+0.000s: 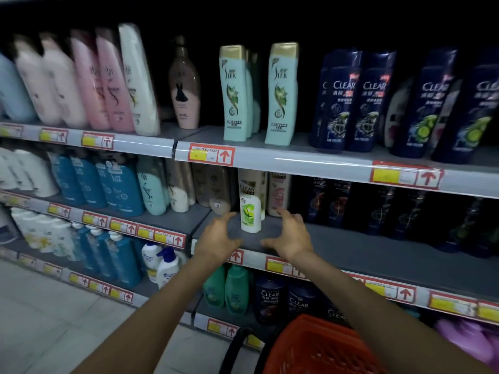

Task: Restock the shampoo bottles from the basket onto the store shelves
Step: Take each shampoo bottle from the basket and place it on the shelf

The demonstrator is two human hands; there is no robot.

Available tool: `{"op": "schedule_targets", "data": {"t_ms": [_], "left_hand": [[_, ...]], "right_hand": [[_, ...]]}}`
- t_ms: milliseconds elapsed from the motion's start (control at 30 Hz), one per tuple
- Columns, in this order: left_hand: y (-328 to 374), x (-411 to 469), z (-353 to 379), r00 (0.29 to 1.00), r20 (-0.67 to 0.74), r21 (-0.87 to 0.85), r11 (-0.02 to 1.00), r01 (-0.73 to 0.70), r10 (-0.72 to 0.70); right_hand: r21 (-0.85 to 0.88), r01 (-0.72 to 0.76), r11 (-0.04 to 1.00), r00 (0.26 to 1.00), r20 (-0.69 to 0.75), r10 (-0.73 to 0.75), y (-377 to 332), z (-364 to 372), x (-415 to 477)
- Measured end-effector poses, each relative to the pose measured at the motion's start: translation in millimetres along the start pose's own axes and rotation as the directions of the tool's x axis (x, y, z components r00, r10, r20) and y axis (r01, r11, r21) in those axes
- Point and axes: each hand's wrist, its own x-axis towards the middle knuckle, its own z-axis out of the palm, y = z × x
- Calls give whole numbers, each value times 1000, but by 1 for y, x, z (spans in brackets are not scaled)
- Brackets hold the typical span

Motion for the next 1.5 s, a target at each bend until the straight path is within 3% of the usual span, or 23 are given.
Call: {"op": "schedule_targets", "data": {"t_ms": [267,533,867,1033,1200,1333,1500], "left_hand": [[36,-70,-1,990,90,400,906,-139,112],[46,-136,50,961,252,517,823,-236,117],[40,-216,128,840,505,532,696,-483,198],[27,-230,172,780,619,553,651,-520,97],[11,-237,217,704,708,582,602,-546,-46],[-5,-239,249,658,728,632,561,-535,-193],[-27,-237,277,605,719,680,527,-510,-343]], "right_hand": [[-211,190,959,981,75,-178,22,-51,-64],[-346,298,890,946,230,-227,80,-90,-143],[-393,289,873,885,458,-87,196,-97,-245],[-480,246,842,842,536,59,240,-68,-283],[-436,285,853,781,622,57,256,-42,-293],[-493,261,830,756,639,141,273,-40,-306],[-525,322,788,741,658,136,277,-43,-315]]}}
